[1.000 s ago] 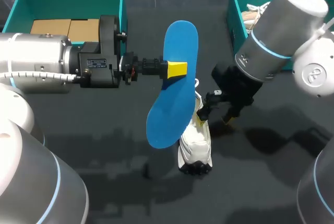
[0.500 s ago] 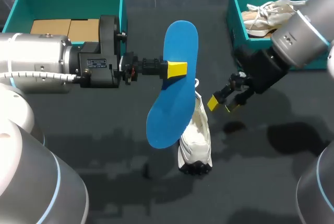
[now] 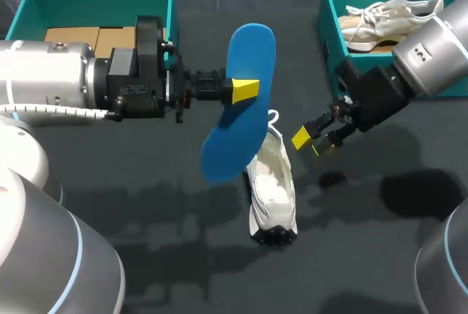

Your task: Take the shoe out of the shoebox, open the shoe tongue, remove and reinsert the insole, then place the shoe into the shoebox

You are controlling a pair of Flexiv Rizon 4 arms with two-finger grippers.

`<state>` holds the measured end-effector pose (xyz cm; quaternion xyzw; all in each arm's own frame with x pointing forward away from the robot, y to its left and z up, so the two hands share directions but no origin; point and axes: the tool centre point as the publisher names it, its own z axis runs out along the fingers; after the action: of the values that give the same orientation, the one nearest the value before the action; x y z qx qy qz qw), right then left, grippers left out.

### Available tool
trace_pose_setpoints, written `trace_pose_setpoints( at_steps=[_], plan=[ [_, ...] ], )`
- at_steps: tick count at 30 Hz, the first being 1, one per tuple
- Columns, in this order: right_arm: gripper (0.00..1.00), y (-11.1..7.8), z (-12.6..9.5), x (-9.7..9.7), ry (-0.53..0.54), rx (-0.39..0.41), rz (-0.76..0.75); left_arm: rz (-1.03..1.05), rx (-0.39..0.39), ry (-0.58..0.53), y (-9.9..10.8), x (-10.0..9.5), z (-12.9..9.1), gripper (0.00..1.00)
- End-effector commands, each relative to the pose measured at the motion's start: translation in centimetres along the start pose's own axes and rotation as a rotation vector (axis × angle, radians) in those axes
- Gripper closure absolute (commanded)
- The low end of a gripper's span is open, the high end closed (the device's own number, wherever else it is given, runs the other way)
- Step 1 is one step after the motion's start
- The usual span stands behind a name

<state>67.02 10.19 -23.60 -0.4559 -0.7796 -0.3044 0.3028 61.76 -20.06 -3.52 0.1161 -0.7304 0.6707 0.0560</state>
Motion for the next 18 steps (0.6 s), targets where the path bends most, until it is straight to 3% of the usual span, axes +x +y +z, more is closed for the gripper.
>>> trace_pose_setpoints(
  at_steps=[1, 9, 11, 12, 18],
  plan=[
    [0.00, 1.3, 0.0, 0.3, 0.029, 0.026, -0.012, 0.141, 0.006, -0.014, -0.1, -1.5, 0.3, 1.00],
    [0.00, 2.1, -0.8, 1.2, 0.091, 0.017, -0.030, 0.396, 0.009, -0.069, 0.4, -6.2, 1.2, 1.00],
    [0.00, 2.2, -0.9, 1.0, 0.107, 0.012, -0.039, 0.398, -0.008, -0.133, 0.2, -7.1, 1.2, 1.00],
    [0.00, 2.1, -1.1, 1.0, 0.071, -0.017, -0.060, 0.327, -0.002, -0.181, -0.3, -7.3, 1.0, 1.00],
    [0.00, 2.1, -1.1, 1.0, 0.071, -0.017, -0.060, 0.327, -0.002, -0.181, -0.3, -7.3, 1.0, 1.00]
  ],
)
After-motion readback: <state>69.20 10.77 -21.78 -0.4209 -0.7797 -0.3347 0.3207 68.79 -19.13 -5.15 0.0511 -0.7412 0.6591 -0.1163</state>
